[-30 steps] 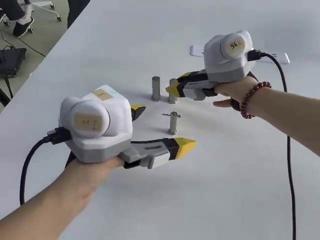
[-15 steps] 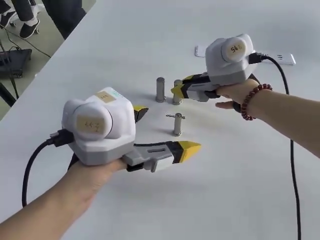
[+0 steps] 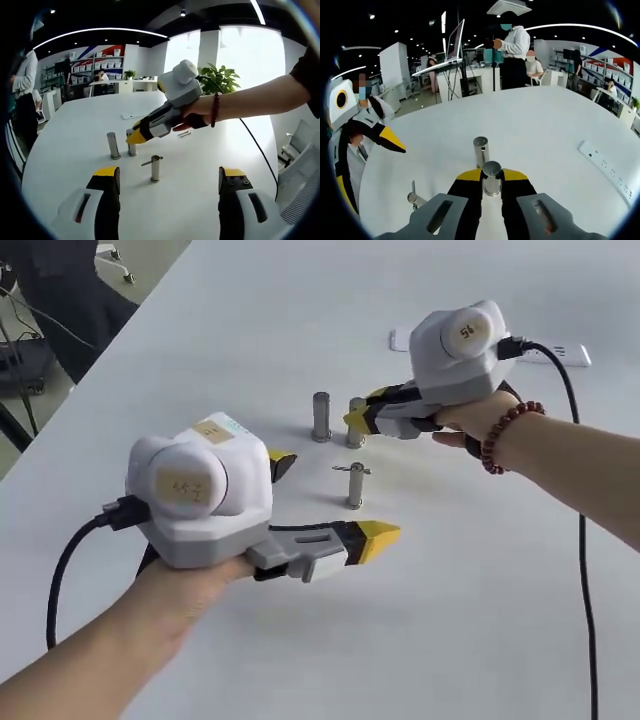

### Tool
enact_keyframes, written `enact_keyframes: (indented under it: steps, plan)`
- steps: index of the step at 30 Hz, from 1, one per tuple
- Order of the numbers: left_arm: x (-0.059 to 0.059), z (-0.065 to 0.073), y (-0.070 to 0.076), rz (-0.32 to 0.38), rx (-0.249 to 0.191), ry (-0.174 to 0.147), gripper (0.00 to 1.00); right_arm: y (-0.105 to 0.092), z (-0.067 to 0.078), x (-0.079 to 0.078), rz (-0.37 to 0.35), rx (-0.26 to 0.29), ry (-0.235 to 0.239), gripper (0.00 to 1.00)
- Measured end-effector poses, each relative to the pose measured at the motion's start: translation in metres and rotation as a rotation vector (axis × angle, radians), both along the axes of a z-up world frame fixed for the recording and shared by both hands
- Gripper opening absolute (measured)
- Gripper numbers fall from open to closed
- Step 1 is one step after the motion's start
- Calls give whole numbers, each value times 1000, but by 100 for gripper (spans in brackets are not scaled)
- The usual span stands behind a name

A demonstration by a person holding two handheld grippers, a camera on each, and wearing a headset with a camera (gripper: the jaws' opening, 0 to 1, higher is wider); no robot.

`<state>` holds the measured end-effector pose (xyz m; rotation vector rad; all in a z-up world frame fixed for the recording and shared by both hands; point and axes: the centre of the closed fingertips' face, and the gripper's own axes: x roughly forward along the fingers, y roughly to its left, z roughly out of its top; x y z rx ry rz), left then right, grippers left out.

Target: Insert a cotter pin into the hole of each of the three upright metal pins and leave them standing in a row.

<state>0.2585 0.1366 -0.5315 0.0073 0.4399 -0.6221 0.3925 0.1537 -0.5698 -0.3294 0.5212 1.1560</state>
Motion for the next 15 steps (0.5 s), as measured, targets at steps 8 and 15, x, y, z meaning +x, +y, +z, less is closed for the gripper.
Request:
enact_keyframes:
  steps: [8, 15]
  plan:
    - [0, 3, 0, 1, 0, -9, 81, -13, 1, -7, 12, -16, -6, 8]
    - [-1, 4, -1, 1, 8, -11, 80, -27, 6, -11, 6, -29, -23, 8]
